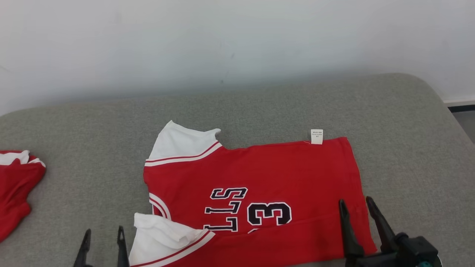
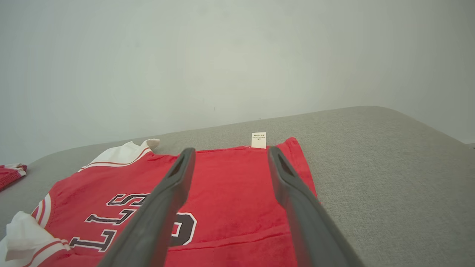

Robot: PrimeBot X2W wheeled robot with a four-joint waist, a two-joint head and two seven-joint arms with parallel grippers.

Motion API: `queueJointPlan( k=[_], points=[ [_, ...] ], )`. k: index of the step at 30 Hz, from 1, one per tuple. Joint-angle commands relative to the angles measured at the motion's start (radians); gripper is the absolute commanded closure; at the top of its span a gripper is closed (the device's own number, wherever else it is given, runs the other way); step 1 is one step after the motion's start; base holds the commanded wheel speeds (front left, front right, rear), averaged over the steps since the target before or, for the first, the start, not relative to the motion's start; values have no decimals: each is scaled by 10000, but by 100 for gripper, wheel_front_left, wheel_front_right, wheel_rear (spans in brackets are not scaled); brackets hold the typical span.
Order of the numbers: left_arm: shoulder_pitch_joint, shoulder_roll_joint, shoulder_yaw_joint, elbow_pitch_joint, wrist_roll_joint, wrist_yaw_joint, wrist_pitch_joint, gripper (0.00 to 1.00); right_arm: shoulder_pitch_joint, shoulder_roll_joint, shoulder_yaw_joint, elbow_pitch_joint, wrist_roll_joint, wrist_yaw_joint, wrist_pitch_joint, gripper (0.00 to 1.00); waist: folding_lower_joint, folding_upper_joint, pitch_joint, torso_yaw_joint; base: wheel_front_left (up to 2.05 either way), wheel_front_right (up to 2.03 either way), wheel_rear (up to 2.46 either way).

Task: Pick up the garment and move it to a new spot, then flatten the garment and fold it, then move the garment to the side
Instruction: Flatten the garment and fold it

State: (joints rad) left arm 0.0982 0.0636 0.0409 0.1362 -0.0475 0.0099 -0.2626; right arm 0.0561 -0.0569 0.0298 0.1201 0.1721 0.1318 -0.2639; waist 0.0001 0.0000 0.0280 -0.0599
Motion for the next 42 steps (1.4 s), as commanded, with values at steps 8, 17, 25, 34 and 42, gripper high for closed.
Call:
queueJointPlan(
  k=[8,17,25,34,42],
  points=[
    [-1893,587,501,615,-284,-828,-29,0,-1437,-200,-151,1256,165,-25,-3,0,-1,0,675,-743,0,0,0],
    [-5222,1841,254,2405,-939,-1366,-28,0,-3715,-293,58,2519,60,-25,-2,0,-1,0,2166,-1591,0,0,0],
    [-8259,3500,-2045,4053,-3585,-1387,1510,0,-5676,-334,450,3563,290,-25,-3,0,-1,0,3360,-2172,0,0,0],
    [-9943,4467,-3889,5430,-4787,-1389,2927,0,-6908,-278,859,3960,503,-25,-2,0,-1,0,4169,-2512,0,0,0],
    [-10787,4692,-4739,6823,-4999,-1390,3315,0,-7122,-255,1080,4025,584,-25,-2,0,-1,0,4409,-2672,0,0,0]
  ],
)
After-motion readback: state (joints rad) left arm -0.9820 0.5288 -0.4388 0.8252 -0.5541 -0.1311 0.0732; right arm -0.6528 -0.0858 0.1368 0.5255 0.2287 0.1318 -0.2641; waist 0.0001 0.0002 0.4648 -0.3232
